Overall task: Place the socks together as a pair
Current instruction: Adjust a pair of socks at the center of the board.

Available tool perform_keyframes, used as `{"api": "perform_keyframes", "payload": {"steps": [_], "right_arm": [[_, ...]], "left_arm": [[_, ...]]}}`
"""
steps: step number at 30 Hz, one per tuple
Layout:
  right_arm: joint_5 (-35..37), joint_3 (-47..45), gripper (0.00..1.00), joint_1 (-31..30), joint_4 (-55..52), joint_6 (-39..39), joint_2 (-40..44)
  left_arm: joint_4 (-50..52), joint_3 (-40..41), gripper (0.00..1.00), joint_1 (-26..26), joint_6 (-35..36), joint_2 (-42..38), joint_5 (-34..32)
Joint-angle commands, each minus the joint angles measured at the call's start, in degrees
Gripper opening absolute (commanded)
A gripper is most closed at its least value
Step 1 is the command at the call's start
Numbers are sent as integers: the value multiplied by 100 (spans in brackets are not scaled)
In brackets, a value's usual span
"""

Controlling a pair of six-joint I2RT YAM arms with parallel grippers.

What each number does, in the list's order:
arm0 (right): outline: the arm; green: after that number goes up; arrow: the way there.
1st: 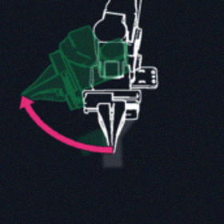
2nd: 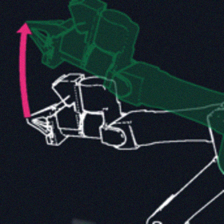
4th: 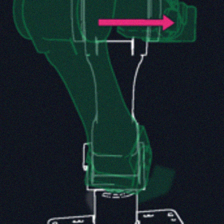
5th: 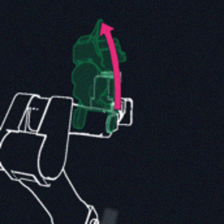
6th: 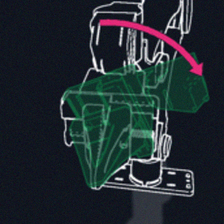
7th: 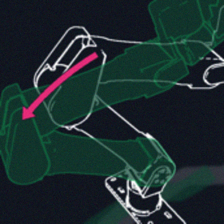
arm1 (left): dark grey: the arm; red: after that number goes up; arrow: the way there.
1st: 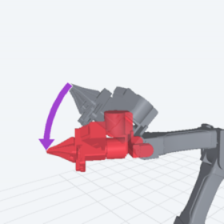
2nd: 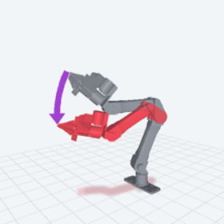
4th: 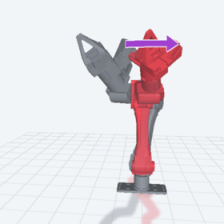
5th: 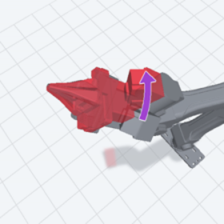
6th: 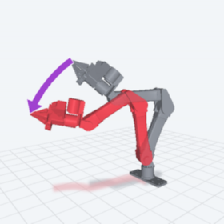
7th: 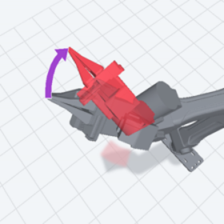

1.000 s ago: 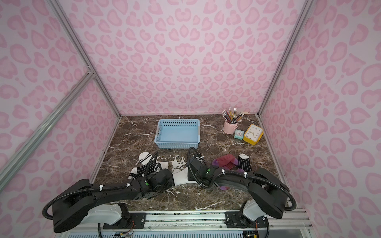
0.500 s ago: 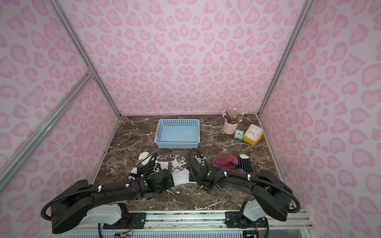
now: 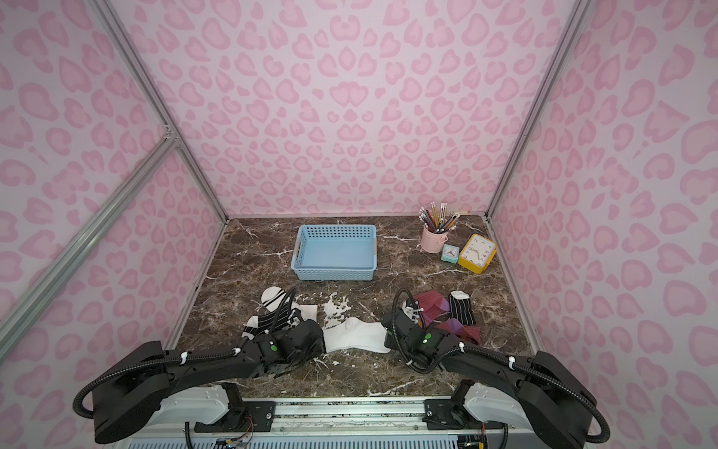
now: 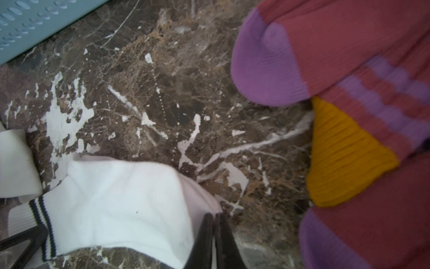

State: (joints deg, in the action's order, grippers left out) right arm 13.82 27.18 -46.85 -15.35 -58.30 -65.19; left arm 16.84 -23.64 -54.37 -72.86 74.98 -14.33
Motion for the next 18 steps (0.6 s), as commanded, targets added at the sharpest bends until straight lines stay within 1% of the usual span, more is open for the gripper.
{"api": "perform_keyframes", "payload": {"steps": [1,3,7,10,13,14,15,18], "right_arm": [[1,23,21,94,10,21,141],[-14,69,31,105,-84,67,246],[-267,26,43,101,30,144,440],[-512,-54,48,97,284,94,460],[-629,-50,53,80,466,74,302],[-655,-38,54,72,531,74,228],[-690,-22,55,62,595,89,136],[-769,57,55,64,696,109,-155]], "left_arm": [[421,-77,7,5,139,-84,28],[462,-216,12,1,295,-164,65],[692,-531,22,5,538,-353,51],[934,-659,27,5,561,-589,-88],[980,-520,34,13,532,-857,-178],[967,-454,35,23,536,-924,-179],[979,-403,41,31,535,-964,-183],[1019,-275,47,87,528,-969,-169]]}}
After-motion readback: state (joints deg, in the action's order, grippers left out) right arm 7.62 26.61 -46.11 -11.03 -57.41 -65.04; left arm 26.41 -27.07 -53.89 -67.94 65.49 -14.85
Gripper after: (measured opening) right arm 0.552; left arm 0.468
